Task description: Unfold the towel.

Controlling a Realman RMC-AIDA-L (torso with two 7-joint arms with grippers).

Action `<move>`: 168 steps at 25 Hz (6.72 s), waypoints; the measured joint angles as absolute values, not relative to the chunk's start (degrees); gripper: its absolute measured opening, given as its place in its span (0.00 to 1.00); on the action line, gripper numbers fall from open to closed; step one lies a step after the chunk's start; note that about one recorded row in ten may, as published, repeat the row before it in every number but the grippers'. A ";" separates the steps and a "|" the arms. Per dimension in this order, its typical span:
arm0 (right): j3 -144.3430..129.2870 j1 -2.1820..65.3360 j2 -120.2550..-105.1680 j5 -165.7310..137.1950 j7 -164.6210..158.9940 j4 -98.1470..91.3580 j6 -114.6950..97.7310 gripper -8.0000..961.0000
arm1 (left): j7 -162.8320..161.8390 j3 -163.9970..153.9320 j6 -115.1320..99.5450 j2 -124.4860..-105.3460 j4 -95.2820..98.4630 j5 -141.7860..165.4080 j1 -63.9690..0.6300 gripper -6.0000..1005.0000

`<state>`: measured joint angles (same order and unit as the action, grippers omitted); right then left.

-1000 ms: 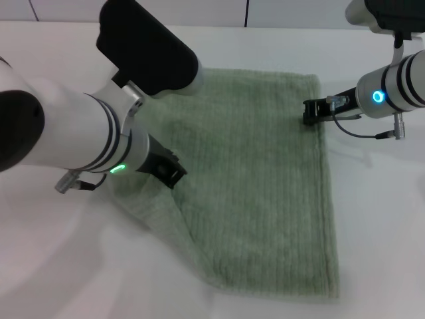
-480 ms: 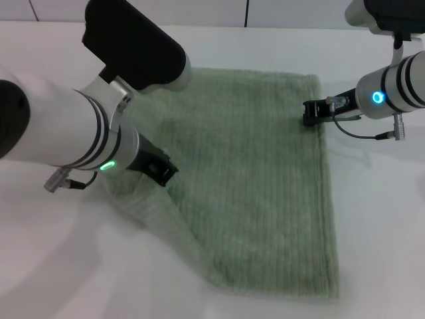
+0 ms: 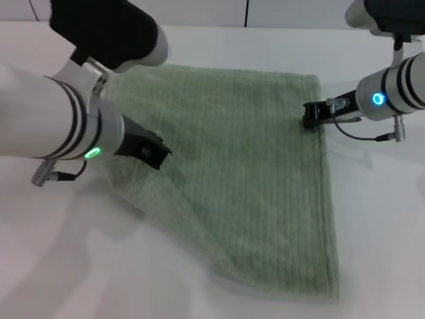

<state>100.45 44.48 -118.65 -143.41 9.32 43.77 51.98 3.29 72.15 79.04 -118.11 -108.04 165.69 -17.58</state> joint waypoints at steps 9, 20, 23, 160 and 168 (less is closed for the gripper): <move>100.45 44.36 -118.65 -143.28 9.32 43.90 52.07 0.01 | 3.56 72.22 79.38 -118.12 -106.68 165.69 -16.92 0.05; 100.82 44.35 -118.64 -143.30 9.32 43.92 52.13 0.01 | 3.01 72.70 77.93 -118.20 -106.78 165.68 -14.68 0.05; 100.67 44.20 -118.61 -143.22 9.32 44.00 52.11 0.01 | 1.93 73.07 75.87 -118.21 -107.51 165.62 -12.58 0.05; 99.73 37.81 -118.94 -142.81 13.56 64.80 52.13 0.01 | 10.63 83.24 74.49 -117.53 -114.49 165.69 -5.71 0.62; 78.02 17.14 -119.01 -142.61 32.43 86.29 8.43 0.01 | 23.38 82.14 19.21 -118.35 -104.59 165.48 1.77 0.62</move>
<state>78.02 17.14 -119.01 -142.61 32.43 86.29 8.43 23.38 82.14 19.21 -118.35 -104.59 165.48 1.77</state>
